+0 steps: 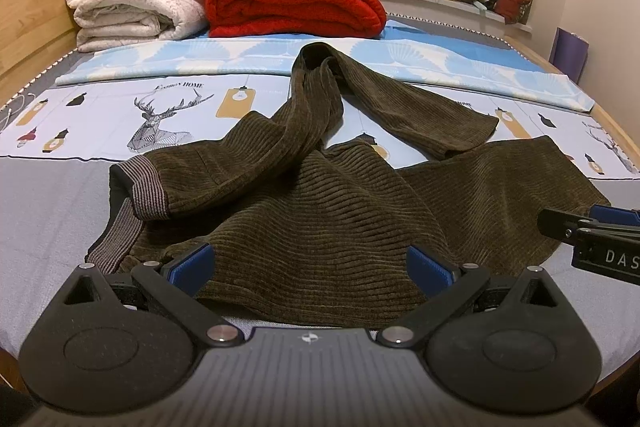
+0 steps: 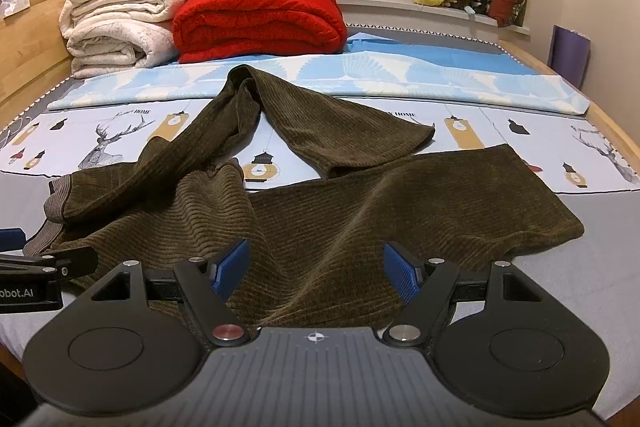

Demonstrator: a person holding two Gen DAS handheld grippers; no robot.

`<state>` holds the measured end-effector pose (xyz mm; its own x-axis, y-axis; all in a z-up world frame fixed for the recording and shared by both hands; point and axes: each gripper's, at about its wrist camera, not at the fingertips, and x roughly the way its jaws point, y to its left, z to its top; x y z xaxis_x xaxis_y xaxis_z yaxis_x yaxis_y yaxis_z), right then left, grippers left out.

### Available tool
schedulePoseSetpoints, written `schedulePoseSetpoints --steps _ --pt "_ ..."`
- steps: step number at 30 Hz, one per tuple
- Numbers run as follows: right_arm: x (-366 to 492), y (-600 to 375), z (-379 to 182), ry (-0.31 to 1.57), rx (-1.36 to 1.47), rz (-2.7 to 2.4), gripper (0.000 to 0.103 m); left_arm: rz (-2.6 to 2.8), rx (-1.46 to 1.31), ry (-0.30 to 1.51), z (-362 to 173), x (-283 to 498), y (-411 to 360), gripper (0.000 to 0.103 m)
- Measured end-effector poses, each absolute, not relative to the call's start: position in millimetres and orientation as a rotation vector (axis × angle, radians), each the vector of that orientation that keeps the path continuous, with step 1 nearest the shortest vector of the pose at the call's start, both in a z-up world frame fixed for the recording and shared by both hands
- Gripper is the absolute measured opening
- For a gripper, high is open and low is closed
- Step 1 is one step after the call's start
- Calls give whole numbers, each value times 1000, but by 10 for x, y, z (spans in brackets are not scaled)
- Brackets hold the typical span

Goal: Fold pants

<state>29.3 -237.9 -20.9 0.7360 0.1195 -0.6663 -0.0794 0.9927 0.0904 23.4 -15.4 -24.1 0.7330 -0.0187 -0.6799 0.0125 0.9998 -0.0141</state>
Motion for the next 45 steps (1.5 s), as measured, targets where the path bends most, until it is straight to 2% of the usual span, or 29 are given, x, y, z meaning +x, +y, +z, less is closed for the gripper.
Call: schedulePoseSetpoints --steps 20,22,23,24,25,26,29,31,33,34,35,37,38,39,41,43,44,45 --pt "278 -2357 -200 718 44 108 76 -23 -2 748 -230 228 -171 102" --pt "270 -2380 -157 699 55 102 70 -2 20 709 -170 211 -162 81" --pt "260 -2412 -124 686 76 102 65 7 42 683 -115 214 -145 52" --pt "250 -2484 -65 662 110 111 52 -8 53 673 -64 244 -112 34" --pt "256 -2558 -4 638 131 116 39 -27 57 666 -10 290 -65 28" --pt "280 -2635 67 608 142 110 35 -48 61 661 53 367 -5 21" --pt "454 -2840 236 547 123 90 33 -109 140 662 162 709 131 21" --pt "662 -2995 262 551 101 71 33 -151 213 692 96 994 225 26" --pt "888 -3177 173 581 92 40 35 -163 274 724 -91 1194 333 51" --pt "966 -3253 90 598 84 18 38 -153 305 738 -227 1273 395 57" --pt "1017 -3336 -22 614 82 -12 39 -133 338 760 -386 1331 455 61" --pt "1083 -3466 -287 666 103 -69 40 -122 413 861 -656 1434 518 61" --pt "1178 -3520 -429 771 107 -87 40 -126 460 882 -724 1470 509 61" --pt "1220 -3557 -500 824 121 -97 40 -130 499 864 -750 1485 491 67" --pt "1263 -3653 -503 792 176 -106 40 -150 554 838 -811 1524 452 82" --pt "1318 -3660 -518 777 153 -115 43 -180 615 884 -947 1600 418 82" --pt "1350 -3647 -536 783 139 -122 43 -175 664 896 -1011 1638 405 75" --pt "1397 -3648 -560 791 132 -124 43 -166 719 895 -1064 1674 399 50"
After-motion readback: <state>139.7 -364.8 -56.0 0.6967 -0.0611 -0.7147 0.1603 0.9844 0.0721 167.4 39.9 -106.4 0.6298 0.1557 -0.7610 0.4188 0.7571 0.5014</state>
